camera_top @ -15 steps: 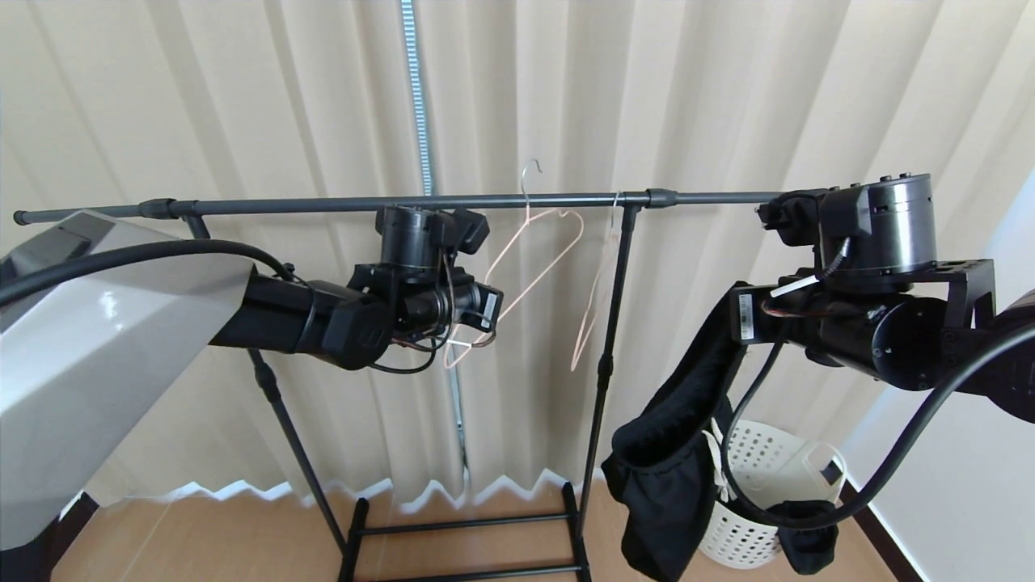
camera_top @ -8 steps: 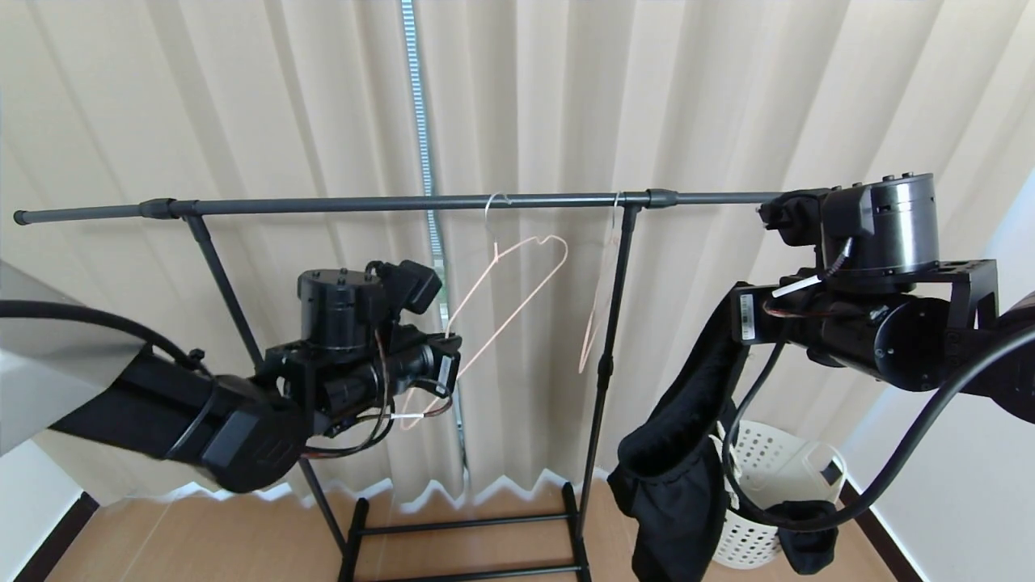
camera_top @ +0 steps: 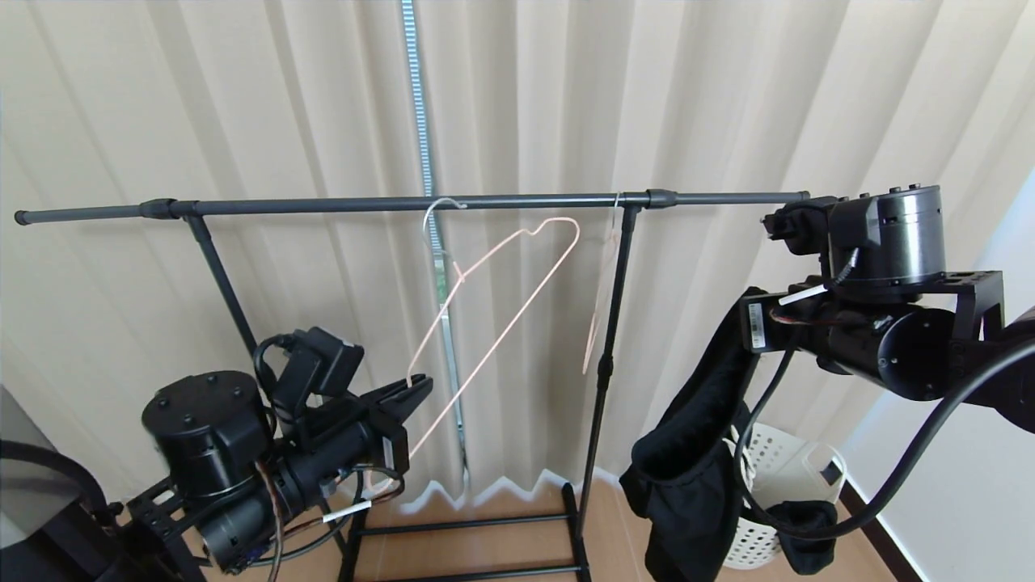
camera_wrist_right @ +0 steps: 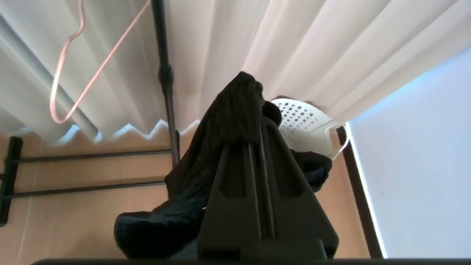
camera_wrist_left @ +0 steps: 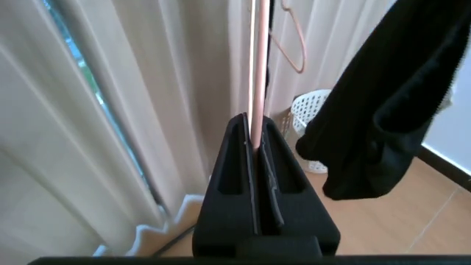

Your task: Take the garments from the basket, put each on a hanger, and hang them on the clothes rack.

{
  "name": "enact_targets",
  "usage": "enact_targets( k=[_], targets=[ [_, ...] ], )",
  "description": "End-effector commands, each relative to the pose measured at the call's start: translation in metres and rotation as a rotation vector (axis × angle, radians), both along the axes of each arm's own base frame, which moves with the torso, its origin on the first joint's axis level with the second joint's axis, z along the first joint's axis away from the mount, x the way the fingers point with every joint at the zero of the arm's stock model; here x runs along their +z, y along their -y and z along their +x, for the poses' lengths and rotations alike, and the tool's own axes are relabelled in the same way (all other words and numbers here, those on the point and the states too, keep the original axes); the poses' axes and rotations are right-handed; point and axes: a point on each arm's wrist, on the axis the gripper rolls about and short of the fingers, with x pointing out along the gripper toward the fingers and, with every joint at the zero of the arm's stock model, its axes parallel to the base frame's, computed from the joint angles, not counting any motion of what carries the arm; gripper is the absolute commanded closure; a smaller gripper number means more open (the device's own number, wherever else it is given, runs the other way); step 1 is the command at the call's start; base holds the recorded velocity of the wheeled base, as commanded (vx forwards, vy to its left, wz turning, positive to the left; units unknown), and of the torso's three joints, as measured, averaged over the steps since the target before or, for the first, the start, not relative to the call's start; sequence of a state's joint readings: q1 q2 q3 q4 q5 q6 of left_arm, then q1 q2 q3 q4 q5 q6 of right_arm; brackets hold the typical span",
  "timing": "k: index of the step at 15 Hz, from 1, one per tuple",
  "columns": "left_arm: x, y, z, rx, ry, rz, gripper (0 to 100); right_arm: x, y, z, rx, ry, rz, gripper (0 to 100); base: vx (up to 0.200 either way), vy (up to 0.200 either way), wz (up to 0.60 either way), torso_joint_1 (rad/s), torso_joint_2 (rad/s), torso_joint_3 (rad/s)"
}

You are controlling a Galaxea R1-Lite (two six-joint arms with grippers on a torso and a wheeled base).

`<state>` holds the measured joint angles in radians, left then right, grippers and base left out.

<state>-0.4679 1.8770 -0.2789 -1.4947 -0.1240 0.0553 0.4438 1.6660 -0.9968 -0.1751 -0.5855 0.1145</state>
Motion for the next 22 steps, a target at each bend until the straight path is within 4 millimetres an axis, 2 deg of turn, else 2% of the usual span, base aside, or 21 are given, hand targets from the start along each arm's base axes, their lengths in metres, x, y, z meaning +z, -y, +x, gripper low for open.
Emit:
enact_targets(
  k=[1, 6, 11, 15, 22],
  targets=[
    [-0.016, -0.001, -0.015, -0.043, -0.051, 0.023, 100, 0.000, 0.002, 0.000, -0.029, 0.013, -0.018, 100, 0.000, 0.000, 0.00, 0.000, 0.00, 0.000],
    [-0.022, 0.007, -0.032, -0.143, -0.085, 0.040, 100, -0.004, 0.006, 0.000, -0.071, 0.007, -0.061, 100, 0.000, 0.000, 0.00, 0.000, 0.00, 0.000],
    [-0.031, 0.020, -0.057, -0.300, -0.145, 0.072, 100, -0.017, 0.000, 0.016, -0.153, 0.049, -0.087, 100, 0.000, 0.000, 0.00, 0.000, 0.00, 0.000],
    [-0.039, 0.027, -0.066, -0.350, -0.180, 0.098, 100, -0.020, -0.002, 0.022, -0.167, 0.076, -0.078, 100, 0.000, 0.000, 0.00, 0.000, 0.00, 0.000],
    [-0.051, 0.033, -0.069, -0.374, -0.230, 0.126, 100, -0.030, -0.012, 0.031, -0.171, 0.112, -0.067, 100, 0.000, 0.000, 0.00, 0.000, 0.00, 0.000]
  ],
)
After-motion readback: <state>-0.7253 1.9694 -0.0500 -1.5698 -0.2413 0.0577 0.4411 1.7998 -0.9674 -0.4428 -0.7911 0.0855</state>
